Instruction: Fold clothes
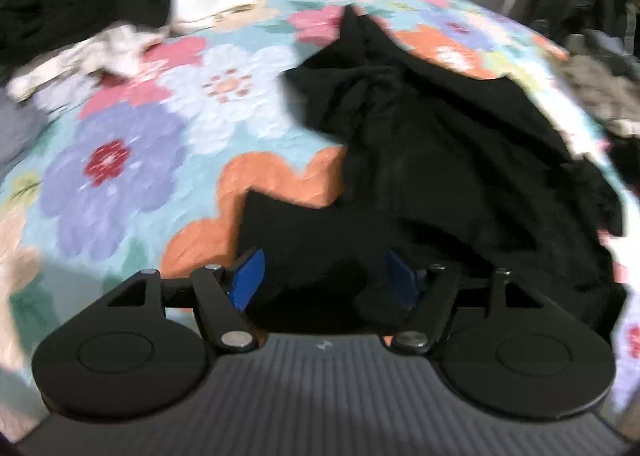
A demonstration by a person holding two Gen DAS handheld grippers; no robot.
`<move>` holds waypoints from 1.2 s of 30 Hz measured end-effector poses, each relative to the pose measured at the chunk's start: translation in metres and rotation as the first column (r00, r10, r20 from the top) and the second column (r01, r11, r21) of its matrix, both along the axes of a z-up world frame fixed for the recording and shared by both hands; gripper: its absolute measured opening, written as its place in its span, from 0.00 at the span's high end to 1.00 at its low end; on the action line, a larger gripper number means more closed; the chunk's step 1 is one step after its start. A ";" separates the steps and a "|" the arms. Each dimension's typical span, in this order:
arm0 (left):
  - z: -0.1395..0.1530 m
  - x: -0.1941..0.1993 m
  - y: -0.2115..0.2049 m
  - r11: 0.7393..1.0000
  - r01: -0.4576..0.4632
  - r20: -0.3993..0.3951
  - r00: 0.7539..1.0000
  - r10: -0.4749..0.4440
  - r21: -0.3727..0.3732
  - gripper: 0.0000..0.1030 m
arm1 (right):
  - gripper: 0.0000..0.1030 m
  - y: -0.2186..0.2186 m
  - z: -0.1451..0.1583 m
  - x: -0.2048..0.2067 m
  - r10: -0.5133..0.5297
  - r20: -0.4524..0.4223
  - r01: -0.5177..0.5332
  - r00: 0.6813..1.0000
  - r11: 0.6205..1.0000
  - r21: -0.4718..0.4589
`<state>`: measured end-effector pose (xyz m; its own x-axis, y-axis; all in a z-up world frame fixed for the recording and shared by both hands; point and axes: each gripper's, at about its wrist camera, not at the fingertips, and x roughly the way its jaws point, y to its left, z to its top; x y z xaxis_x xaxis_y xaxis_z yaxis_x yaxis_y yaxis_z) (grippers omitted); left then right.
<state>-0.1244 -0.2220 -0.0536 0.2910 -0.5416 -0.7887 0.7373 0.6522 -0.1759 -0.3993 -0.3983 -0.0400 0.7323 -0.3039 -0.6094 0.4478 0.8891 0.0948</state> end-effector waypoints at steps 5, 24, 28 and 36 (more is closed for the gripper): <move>0.013 0.011 0.007 0.995 0.092 0.064 0.993 -0.094 0.040 0.22 | 0.60 0.007 0.024 -0.003 0.240 -0.042 -0.242 0.970 0.969 -0.058; -0.034 0.023 -0.012 0.989 0.120 0.013 0.992 -0.122 0.080 0.72 | 0.95 0.036 -0.058 0.055 0.354 -0.469 -0.416 0.809 0.909 -0.031; -0.009 0.012 -0.003 0.989 0.148 0.096 0.985 -0.146 -0.014 0.94 | 0.95 0.014 -0.029 0.037 0.324 -0.309 -0.336 0.894 0.942 0.017; 0.090 -0.031 0.072 0.967 0.112 0.353 0.935 -0.024 -0.230 0.94 | 0.95 0.007 0.041 -0.020 0.320 -0.021 -0.317 0.947 0.943 0.102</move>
